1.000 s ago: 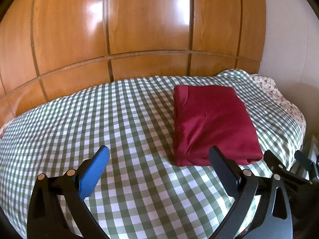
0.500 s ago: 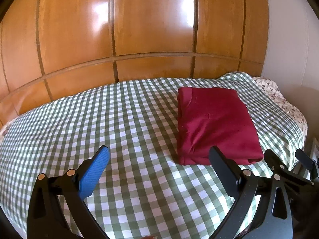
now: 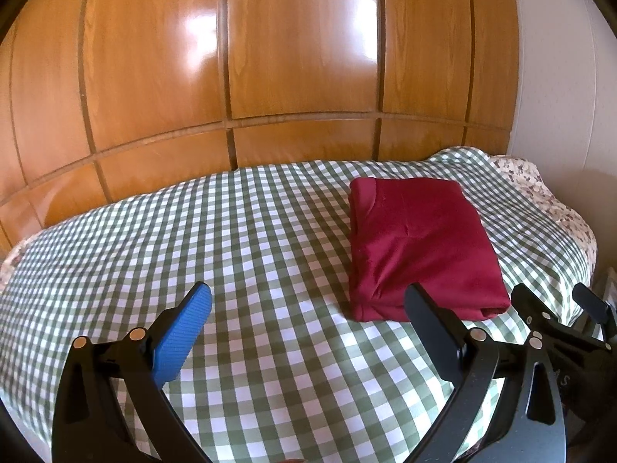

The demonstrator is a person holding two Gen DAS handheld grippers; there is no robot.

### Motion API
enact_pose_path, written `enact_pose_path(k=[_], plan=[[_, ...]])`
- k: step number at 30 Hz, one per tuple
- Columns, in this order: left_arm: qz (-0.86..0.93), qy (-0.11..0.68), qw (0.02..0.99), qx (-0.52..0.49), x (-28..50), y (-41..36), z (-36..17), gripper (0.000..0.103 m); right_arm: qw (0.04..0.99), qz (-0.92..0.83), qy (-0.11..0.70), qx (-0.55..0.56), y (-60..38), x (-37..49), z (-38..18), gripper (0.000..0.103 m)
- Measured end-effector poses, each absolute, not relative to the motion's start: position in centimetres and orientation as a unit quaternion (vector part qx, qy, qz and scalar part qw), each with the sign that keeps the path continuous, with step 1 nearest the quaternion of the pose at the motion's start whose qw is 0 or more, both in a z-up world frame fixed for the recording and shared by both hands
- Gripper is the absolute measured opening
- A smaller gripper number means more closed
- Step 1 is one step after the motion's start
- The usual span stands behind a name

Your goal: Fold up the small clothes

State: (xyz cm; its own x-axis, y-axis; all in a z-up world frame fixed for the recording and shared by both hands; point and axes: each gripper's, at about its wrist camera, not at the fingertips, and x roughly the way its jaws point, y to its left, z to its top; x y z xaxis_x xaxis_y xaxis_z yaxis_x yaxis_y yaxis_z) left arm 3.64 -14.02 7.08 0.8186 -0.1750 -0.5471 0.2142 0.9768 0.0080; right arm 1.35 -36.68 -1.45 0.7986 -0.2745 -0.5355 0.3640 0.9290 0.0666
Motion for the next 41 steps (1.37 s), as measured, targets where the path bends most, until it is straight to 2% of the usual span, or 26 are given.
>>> enact_pose_path(k=[28,41], plan=[[-0.107,0.282,0.953,0.034,3.5,-13.8,6.7,0.099,0.942,-0.162,0.281,0.085,-36.4,1.6,-2.2,0.101],[-0.097,0.322,0.942,0.02,5.0,-13.5,5.1,0.099,0.938,-0.164,0.292,0.087,-36.8,1.9,-2.8,0.101]])
